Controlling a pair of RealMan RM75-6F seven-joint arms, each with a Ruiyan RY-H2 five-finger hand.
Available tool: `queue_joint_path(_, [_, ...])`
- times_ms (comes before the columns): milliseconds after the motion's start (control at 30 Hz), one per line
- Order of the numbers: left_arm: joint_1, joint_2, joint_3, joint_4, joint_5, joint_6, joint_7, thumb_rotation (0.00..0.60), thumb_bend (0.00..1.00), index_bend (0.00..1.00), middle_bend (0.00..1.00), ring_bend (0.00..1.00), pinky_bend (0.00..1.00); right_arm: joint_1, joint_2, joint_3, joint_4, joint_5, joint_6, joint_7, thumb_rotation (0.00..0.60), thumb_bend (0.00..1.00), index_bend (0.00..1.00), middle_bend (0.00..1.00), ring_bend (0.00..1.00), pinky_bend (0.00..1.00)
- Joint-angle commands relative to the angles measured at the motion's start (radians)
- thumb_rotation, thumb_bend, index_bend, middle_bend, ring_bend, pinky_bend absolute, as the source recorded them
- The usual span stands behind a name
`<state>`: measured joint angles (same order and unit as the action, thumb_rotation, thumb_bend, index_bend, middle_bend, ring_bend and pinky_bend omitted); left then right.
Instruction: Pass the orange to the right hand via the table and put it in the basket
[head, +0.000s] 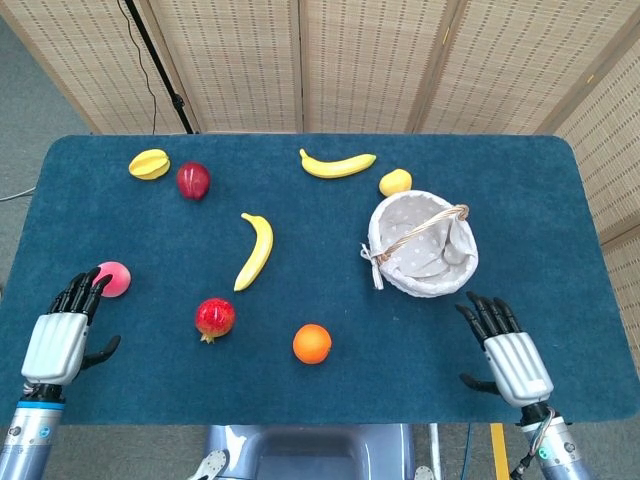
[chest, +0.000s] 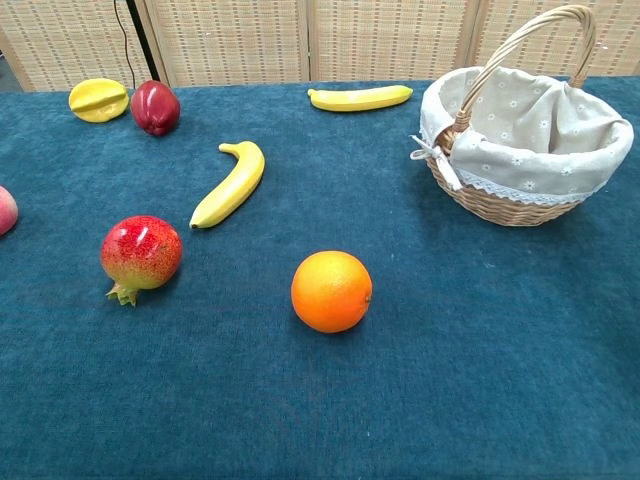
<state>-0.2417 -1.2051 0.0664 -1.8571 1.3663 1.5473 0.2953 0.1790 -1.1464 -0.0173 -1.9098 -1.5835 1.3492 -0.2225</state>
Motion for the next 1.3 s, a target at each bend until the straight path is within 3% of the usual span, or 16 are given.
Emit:
queue_joint_path(33, [0.003, -0.011, -0.007, 0.011, -0.001, -0.008, -0.002, 0.6, 0.24, 0.1, 0.05, 0.04, 0.18, 0.008, 0.009, -0.049, -0.056, -0.069, -0.038, -0.017, 0.6, 0.03, 0.09, 0.0, 0.0, 0.0])
queue_joint_path(300, [0.014, -0.051, -0.025, 0.036, -0.005, -0.017, 0.02, 0.6, 0.24, 0.1, 0.05, 0.04, 0.18, 0.05, -0.069, -0.074, -0.105, -0.093, -0.147, -0.051, 0.6, 0.03, 0.09, 0.0, 0.0, 0.0])
queue_joint_path(667, [0.037, -0.065, -0.055, 0.071, -0.025, -0.031, 0.004, 0.6, 0.24, 0.1, 0.05, 0.04, 0.18, 0.18, -0.311, 0.042, 0.0, 0.076, -0.332, -0.095, 0.6, 0.03, 0.08, 0.0, 0.0, 0.0])
queue_joint_path(967, [0.052, -0.063, -0.083, 0.084, -0.042, -0.041, 0.006, 0.6, 0.24, 0.1, 0.05, 0.04, 0.18, 0.285, -0.465, 0.14, 0.114, 0.202, -0.405, -0.096, 0.6, 0.03, 0.07, 0.0, 0.0, 0.0])
queue_joint_path(1300, [0.057, -0.065, -0.106, 0.099, -0.061, -0.068, -0.002, 0.6, 0.24, 0.1, 0.05, 0.04, 0.18, 0.343, -0.57, 0.173, 0.203, 0.293, -0.418, -0.068, 0.6, 0.03, 0.07, 0.0, 0.0, 0.0])
